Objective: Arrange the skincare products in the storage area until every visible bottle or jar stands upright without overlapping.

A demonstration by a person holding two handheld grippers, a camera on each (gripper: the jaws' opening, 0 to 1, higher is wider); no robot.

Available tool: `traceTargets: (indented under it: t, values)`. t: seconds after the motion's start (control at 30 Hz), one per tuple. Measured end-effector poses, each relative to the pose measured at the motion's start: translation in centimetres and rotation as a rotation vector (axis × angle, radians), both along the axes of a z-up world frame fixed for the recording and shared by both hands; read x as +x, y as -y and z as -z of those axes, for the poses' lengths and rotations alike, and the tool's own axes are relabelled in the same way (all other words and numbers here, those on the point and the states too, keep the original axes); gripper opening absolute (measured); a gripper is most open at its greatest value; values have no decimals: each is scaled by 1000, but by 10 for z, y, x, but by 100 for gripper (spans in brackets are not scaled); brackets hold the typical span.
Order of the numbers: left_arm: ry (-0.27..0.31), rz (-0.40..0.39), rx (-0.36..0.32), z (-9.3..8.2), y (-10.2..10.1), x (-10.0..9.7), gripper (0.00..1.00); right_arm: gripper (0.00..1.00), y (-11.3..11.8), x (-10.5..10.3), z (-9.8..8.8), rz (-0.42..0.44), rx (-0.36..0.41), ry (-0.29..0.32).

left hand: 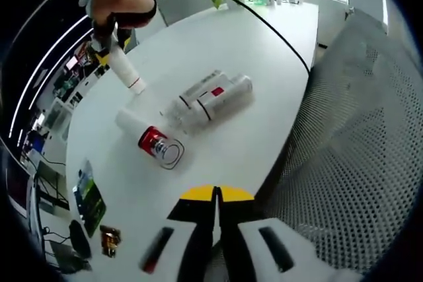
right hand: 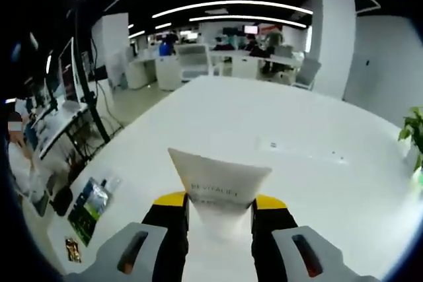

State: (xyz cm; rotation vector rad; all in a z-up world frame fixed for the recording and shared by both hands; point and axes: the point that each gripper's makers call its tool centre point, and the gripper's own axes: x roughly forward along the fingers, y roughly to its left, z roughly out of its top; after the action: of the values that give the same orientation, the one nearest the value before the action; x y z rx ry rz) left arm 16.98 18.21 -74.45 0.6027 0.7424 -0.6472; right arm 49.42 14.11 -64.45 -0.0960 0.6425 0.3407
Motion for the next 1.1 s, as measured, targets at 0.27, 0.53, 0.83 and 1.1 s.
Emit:
traceTargets:
  t: [0.27, 0.53, 0.83, 1.1]
  values:
    - [-2, 0, 0, 0, 0, 0, 0, 43, -6, -9, 1, -51, 17, -9]
    - [12, -2, -7, -2, 1, 1, 0, 59, -10, -81, 52, -310, -87, -107]
    - [17, -8, -9, -3, -1, 3, 0, 57, -37, -122, 56, -884, -411, -6]
    - [23, -9, -9, -3, -1, 3, 0, 58, -63, -157, 72, -1389, -769, 89]
